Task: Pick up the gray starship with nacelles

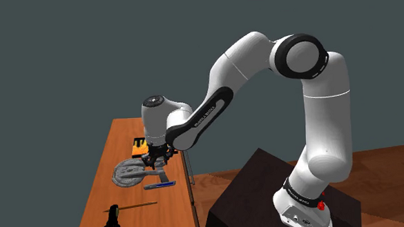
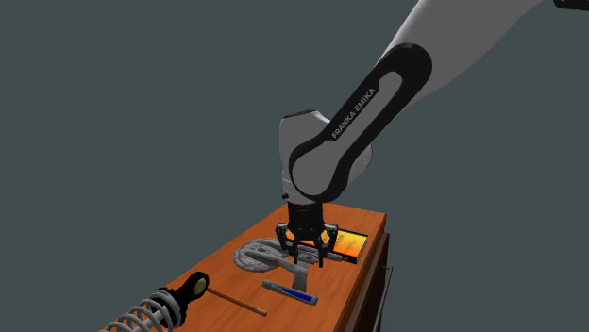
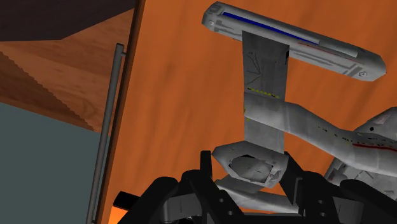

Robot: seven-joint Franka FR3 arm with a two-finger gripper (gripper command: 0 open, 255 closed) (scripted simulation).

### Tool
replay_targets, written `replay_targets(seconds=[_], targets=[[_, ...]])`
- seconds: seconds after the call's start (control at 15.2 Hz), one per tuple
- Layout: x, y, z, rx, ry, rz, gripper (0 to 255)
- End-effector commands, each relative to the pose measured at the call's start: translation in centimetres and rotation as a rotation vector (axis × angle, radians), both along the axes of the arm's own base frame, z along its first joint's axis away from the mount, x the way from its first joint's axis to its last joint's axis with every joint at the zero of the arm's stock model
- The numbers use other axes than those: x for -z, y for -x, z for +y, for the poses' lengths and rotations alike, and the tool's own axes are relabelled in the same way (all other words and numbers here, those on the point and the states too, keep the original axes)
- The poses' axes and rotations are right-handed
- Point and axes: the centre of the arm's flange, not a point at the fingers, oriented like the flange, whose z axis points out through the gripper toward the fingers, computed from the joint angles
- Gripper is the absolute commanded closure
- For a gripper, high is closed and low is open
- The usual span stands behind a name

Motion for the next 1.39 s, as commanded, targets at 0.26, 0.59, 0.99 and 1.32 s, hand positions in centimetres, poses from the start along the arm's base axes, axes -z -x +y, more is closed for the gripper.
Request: replay_targets(seconds=[0.26,0.59,0.99,1.32], targets=[[0.0,0.0,0.0,-0.001,0.000,0.001,255],[-2.6,0.0,0.0,-0.001,0.000,0.001,255],[-5.8,0.0,0.0,-0.001,0.000,0.001,255],[-8.0,0.0,0.0,-0.001,0.000,0.001,255]])
